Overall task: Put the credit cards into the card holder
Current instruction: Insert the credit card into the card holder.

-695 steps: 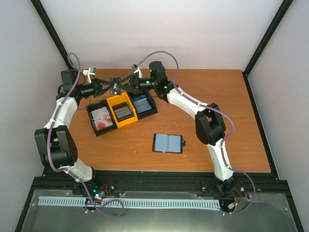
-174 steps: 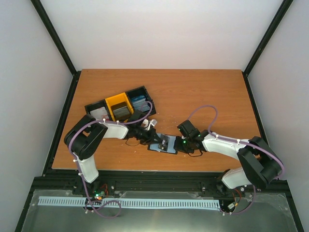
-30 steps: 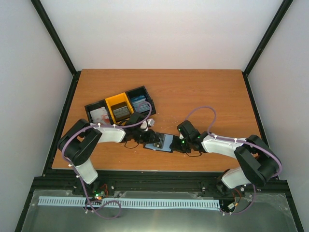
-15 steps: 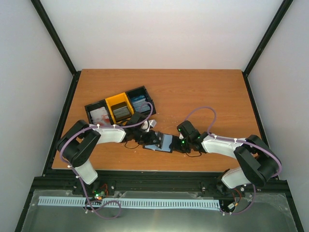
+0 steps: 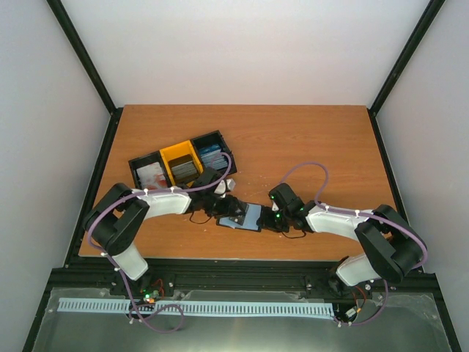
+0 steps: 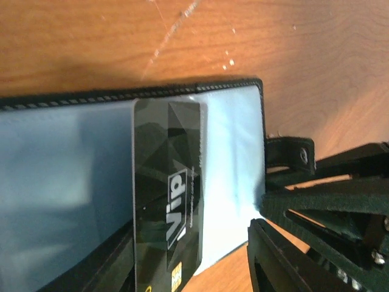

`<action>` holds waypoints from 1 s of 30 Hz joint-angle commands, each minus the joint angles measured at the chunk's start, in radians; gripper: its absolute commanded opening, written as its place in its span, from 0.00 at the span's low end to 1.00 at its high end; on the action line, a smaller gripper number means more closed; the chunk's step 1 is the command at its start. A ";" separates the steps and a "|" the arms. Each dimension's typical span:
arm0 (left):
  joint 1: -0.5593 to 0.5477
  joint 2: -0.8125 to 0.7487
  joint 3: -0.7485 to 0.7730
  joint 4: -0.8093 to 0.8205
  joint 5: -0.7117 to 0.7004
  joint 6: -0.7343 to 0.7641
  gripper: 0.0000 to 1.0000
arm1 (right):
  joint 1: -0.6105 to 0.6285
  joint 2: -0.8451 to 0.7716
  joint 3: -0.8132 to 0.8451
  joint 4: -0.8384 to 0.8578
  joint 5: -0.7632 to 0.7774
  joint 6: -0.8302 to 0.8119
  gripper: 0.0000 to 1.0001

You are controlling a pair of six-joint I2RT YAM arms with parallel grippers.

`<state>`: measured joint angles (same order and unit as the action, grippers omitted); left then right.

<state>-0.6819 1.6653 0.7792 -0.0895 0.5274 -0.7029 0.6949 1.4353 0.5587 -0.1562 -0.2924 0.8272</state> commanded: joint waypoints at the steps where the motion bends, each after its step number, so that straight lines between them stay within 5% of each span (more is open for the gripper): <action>1: -0.010 -0.025 0.062 -0.108 -0.095 0.006 0.48 | 0.009 0.019 -0.034 -0.060 0.011 0.001 0.22; 10: -0.010 0.004 0.088 -0.186 -0.132 0.020 0.49 | 0.009 0.019 -0.033 -0.054 0.012 0.003 0.22; 19: -0.011 0.020 0.092 -0.154 -0.057 0.052 0.28 | 0.009 0.031 -0.033 -0.046 0.004 0.001 0.22; 30: -0.037 0.060 0.138 -0.145 -0.048 0.078 0.29 | 0.009 0.026 -0.038 -0.047 0.004 0.000 0.22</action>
<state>-0.6998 1.6970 0.8600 -0.2382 0.4782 -0.6506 0.6949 1.4357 0.5541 -0.1444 -0.3004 0.8272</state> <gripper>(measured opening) 0.287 0.219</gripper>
